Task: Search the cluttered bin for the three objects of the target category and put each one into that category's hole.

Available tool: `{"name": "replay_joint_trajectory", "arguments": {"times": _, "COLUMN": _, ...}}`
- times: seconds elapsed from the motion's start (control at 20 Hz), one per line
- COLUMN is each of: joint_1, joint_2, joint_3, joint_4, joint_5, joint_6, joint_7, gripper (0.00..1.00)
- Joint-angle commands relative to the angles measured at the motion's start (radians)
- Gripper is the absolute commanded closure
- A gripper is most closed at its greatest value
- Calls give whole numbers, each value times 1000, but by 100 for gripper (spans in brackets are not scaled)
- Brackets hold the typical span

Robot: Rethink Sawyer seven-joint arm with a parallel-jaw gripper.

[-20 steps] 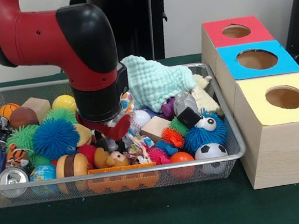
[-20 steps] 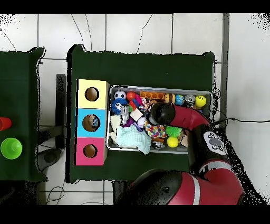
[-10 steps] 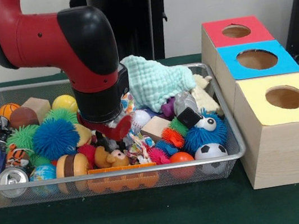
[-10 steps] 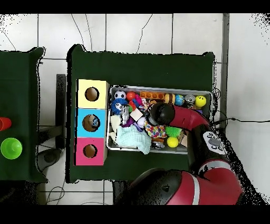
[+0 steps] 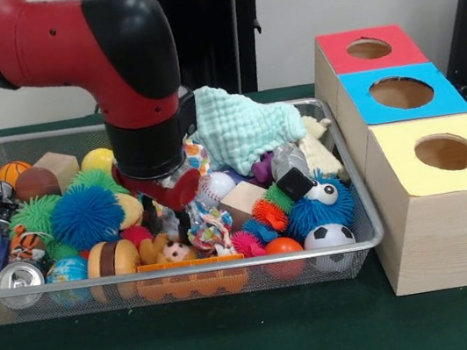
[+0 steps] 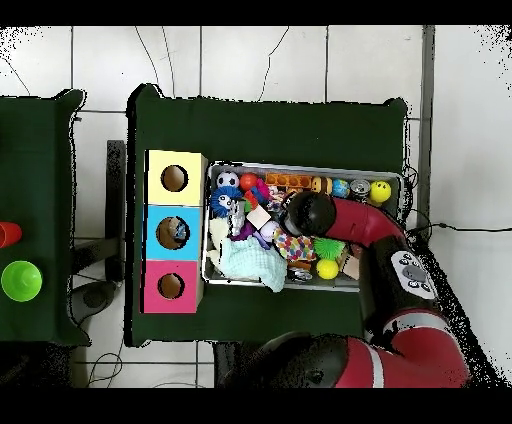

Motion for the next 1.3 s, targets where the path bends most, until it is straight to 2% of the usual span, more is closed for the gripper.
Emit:
{"name": "replay_joint_trajectory", "arguments": {"times": 0.05, "joint_1": -42, "joint_2": -128, "joint_3": 87, "joint_4": 60, "joint_5": 16, "joint_6": 137, "joint_7": -88, "gripper": 0}}
{"name": "replay_joint_trajectory", "arguments": {"times": 0.25, "joint_1": -47, "joint_2": -150, "joint_3": 94, "joint_4": 85, "joint_5": 17, "joint_6": 142, "joint_7": -86, "gripper": 0}}
{"name": "replay_joint_trajectory", "arguments": {"times": 0.95, "joint_1": -22, "joint_2": -84, "joint_3": 86, "joint_4": 75, "joint_5": -9, "joint_6": 64, "joint_7": -38, "gripper": 0}}
{"name": "replay_joint_trajectory", "arguments": {"times": 1.05, "joint_1": -18, "joint_2": -83, "joint_3": 78, "joint_4": 72, "joint_5": -11, "joint_6": 69, "joint_7": -35, "gripper": 0}}
{"name": "replay_joint_trajectory", "arguments": {"times": 1.3, "joint_1": -59, "joint_2": -65, "joint_3": 106, "joint_4": 77, "joint_5": 18, "joint_6": 108, "joint_7": -57, "gripper": 0}}
